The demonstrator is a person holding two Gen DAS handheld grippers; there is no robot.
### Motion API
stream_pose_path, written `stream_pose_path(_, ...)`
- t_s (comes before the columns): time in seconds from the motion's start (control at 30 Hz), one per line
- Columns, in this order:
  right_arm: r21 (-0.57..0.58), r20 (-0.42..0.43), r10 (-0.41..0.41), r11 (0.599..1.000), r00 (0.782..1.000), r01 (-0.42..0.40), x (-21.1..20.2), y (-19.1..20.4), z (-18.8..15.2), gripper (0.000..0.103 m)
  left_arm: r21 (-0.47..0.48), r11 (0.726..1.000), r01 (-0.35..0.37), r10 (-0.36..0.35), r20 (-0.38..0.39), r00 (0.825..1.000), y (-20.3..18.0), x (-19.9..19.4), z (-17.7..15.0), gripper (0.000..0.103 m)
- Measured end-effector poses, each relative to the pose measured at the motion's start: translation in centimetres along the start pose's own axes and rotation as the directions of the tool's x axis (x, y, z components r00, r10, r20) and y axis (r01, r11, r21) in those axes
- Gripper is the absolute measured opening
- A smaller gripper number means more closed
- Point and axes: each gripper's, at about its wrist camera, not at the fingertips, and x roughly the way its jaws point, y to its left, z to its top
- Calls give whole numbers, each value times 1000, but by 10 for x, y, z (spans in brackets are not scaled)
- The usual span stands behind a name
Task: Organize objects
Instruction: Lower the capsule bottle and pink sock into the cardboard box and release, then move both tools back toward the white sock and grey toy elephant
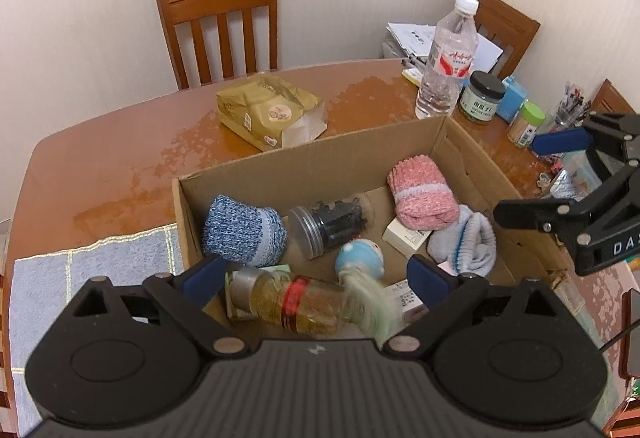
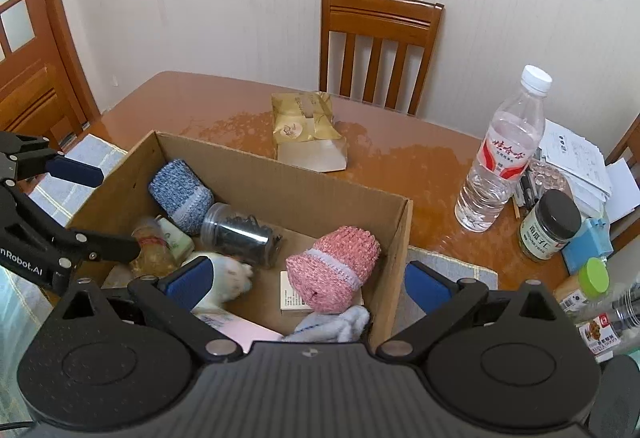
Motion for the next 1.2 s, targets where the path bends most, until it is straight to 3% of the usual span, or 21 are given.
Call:
stream_pose_path(0.2, 11, 19, 7, 1000, 1000, -8, -20, 10, -10, 103, 11, 999, -31, 31, 27, 999, -8, -18, -20, 99)
stream_pose_path(0.57, 76, 8, 17, 997, 1000, -17, -42, 41, -69, 103, -34, 996, -84, 85, 51, 995, -14, -50, -64, 100)
stream_pose_path(0.83, 105, 3, -5, 994, 1000, 5, -45, 64, -109, 103, -7, 990, -138, 138, 89, 986, -32, -67, -100, 100)
stream_pose_path(1.2, 89, -14, 3, 996, 1000, -1, -29, 77, -156, 103, -100, 986, -136, 141, 39, 989, -43, -57, -144, 101)
